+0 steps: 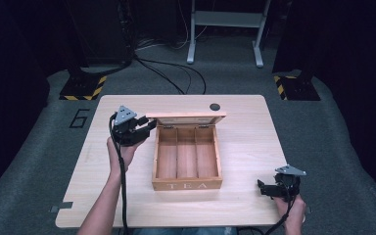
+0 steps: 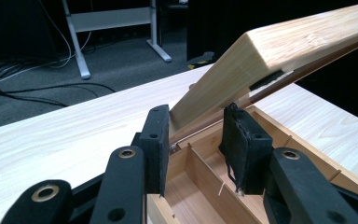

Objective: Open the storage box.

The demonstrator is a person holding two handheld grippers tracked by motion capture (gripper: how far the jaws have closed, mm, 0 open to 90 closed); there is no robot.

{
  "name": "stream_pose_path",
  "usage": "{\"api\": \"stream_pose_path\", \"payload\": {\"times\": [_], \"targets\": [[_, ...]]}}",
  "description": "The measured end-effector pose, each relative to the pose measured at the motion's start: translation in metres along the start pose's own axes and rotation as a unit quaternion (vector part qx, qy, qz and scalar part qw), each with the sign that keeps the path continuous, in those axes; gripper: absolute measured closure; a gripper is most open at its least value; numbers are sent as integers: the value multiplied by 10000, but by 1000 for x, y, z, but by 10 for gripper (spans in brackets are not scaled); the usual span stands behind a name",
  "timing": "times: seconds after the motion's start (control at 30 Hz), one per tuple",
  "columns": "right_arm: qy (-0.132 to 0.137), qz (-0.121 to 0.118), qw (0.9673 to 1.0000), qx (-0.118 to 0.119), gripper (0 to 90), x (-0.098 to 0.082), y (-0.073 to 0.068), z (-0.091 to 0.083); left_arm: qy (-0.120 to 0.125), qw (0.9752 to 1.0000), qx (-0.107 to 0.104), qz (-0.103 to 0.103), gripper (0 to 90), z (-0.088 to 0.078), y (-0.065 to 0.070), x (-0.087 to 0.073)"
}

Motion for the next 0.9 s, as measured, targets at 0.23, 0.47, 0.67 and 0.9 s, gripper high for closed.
{"api": "stream_pose_path", "payload": {"times": [0.23,0.47,0.67,0.9], "targets": [[4,-3,10000,0,0,0,0,0,-6,10000,-4,10,620,0,0,0],[1,-1,10000,0,0,0,0,0,2,10000,-2,11,620,0,0,0],[0,1,10000,0,0,0,0,0,0,10000,-7,14,620,0,0,0],[-1,-1,10000,-2,0,0,0,0,-14,10000,-18,21,620,0,0,0]]}}
Point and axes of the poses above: each handheld gripper's, and its own axes: z roughly forward along the jaws, x roughly out of its top, y roughly to its right, the point moved 3 cm from there along z, roughly forward along the jaws, and after that the axes turned 10 degrees about y, right-handed, at the moved point
